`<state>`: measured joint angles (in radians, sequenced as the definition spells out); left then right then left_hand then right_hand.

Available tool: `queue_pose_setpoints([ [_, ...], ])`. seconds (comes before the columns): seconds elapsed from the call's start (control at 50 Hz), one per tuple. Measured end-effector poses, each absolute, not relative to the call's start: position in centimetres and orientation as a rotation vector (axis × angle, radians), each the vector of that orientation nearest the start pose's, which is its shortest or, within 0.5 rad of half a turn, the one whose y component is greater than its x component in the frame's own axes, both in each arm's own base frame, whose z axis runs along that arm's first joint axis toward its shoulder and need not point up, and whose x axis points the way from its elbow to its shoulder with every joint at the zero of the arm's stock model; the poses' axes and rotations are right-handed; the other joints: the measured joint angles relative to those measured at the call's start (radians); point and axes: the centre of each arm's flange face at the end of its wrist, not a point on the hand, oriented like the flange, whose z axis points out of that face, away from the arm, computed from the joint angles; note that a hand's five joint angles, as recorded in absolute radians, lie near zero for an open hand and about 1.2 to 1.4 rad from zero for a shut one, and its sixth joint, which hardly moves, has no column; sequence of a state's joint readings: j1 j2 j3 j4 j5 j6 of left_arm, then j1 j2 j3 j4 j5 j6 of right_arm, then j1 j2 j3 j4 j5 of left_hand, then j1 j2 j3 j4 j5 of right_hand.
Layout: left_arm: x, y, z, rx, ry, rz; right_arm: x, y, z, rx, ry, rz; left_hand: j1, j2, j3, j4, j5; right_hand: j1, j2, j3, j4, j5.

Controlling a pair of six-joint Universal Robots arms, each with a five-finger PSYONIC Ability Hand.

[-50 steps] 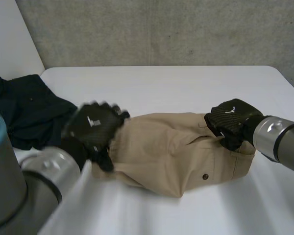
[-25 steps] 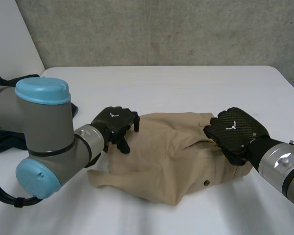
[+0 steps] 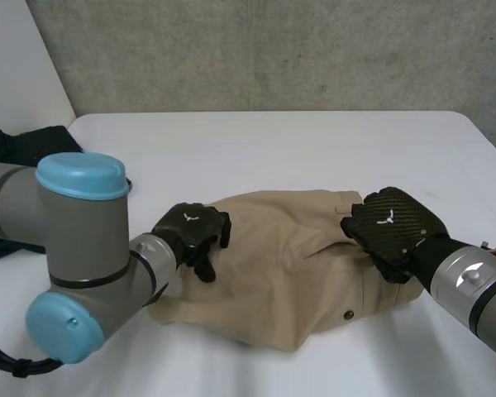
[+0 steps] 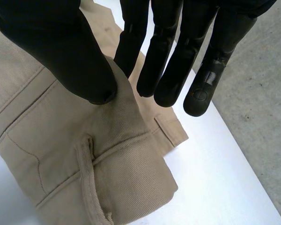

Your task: Fold the laundry.

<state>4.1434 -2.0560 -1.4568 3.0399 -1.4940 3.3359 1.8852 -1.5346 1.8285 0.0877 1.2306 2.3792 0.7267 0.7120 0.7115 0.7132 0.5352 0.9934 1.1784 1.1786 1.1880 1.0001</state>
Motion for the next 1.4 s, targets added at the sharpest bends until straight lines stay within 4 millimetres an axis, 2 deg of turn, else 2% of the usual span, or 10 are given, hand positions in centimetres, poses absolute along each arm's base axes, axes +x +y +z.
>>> queue_pose_setpoints([
  [0.08,-30.9,-23.4,16.5,1.1,2.66,-1.746,23.4,-19.8,22.0,-1.557,2.035,-1.768,0.375,0.397,0.393,0.397,0.385,0.0,0.0,0.0,0.0,0.0],
  [0.3,-30.5,-23.3,20.1,1.0,2.554,-1.907,23.3,-20.7,22.4,-1.529,2.056,-1.796,0.412,0.479,0.466,0.485,0.442,-0.005,-0.012,-0.013,-0.013,-0.007],
  [0.38,-30.2,-22.5,22.4,0.99,2.511,-1.995,23.4,-21.4,22.8,-1.467,2.085,-1.797,0.412,0.483,0.477,0.485,0.442,-0.535,-0.638,-0.633,-0.639,-0.621],
  [0.48,-29.9,-21.8,24.1,0.985,2.477,-2.055,23.4,-22.1,23.6,-1.292,2.169,-1.7,0.412,0.483,0.481,0.485,0.442,-0.702,-0.83,-0.855,-0.868,-0.855],
  [0.92,-29.6,-21.6,23.6,0.99,2.493,-2.021,20.2,-24.2,22.5,-0.992,2.493,-1.207,0.412,0.483,0.481,0.485,0.442,-0.702,-0.83,-0.852,-0.865,-0.851],
  [1.04,-29.6,-21.2,23.6,0.999,2.496,-2.016,20.4,-24.6,20.9,-0.989,2.478,-1.24,0.413,0.484,0.481,0.485,0.442,-0.408,-0.494,-0.511,-0.522,-0.521],
  [1.06,-29.6,-21.1,23.7,1.001,2.495,-2.018,20.6,-25.0,20.6,-0.993,2.46,-1.289,0.412,0.484,0.481,0.485,0.442,-0.04,-0.043,-0.064,-0.07,-0.085],
  [1.1,-29.5,-21.0,24.0,1.001,2.491,-2.023,20.7,-25.3,20.6,-0.997,2.448,-1.322,0.413,0.484,0.481,0.485,0.442,-0.005,-0.002,-0.015,-0.017,-0.029],
  [1.18,-29.2,-20.7,25.1,0.995,2.474,-2.051,20.9,-25.8,22.3,-1.013,2.398,-1.45,0.412,0.484,0.481,0.485,0.442,-0.005,0.0,-0.007,-0.009,-0.021],
  [1.4,-26.4,-17.9,34.9,0.929,2.205,-2.32,20.4,-22.2,35.9,-1.193,2.11,-2.023,0.412,0.485,0.481,0.486,0.442,-0.005,0.0,-0.007,0.0,-0.021],
])
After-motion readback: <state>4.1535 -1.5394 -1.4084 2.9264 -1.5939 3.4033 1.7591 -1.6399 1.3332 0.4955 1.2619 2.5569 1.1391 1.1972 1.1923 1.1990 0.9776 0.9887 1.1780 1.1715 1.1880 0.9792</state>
